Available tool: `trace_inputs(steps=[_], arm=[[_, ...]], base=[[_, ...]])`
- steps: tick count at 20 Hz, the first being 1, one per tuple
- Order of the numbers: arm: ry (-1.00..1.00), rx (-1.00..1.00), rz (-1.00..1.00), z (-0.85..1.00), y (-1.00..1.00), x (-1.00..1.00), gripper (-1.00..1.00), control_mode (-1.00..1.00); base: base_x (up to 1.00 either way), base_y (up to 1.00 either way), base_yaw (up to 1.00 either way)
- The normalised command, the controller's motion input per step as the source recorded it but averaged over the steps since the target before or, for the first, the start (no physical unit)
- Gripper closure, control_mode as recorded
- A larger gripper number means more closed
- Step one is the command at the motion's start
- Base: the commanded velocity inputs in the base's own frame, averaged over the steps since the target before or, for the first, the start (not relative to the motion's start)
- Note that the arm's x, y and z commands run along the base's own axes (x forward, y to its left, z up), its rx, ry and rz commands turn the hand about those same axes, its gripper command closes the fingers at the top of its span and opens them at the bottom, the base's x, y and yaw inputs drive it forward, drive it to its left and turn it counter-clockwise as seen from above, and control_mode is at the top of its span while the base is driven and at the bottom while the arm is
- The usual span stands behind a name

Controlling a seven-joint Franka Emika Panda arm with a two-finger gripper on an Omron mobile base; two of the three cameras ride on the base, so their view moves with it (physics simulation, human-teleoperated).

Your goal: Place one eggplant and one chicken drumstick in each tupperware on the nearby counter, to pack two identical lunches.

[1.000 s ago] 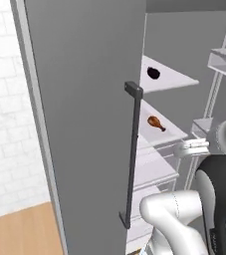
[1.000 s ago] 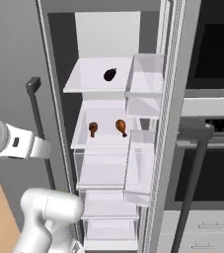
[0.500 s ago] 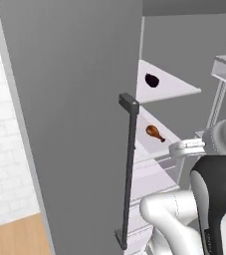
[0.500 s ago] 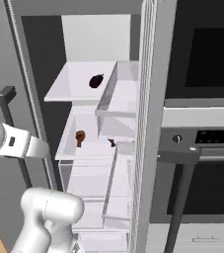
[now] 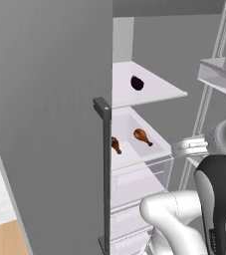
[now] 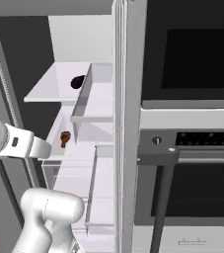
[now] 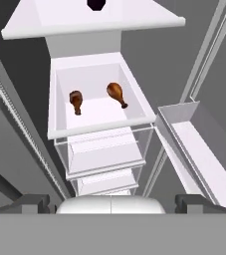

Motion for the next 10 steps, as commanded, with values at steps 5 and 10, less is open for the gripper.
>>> trace_inputs(steps=[5,10], arm=[[0.00,0.00,0.00,0.00,0.00,0.00,-1.00,1.00],[0.00,0.00,0.00,0.00,0.00,0.00,-1.00,1.00]], base=[[0.38,0.26,0.04],[0.14,0.63,0.10]])
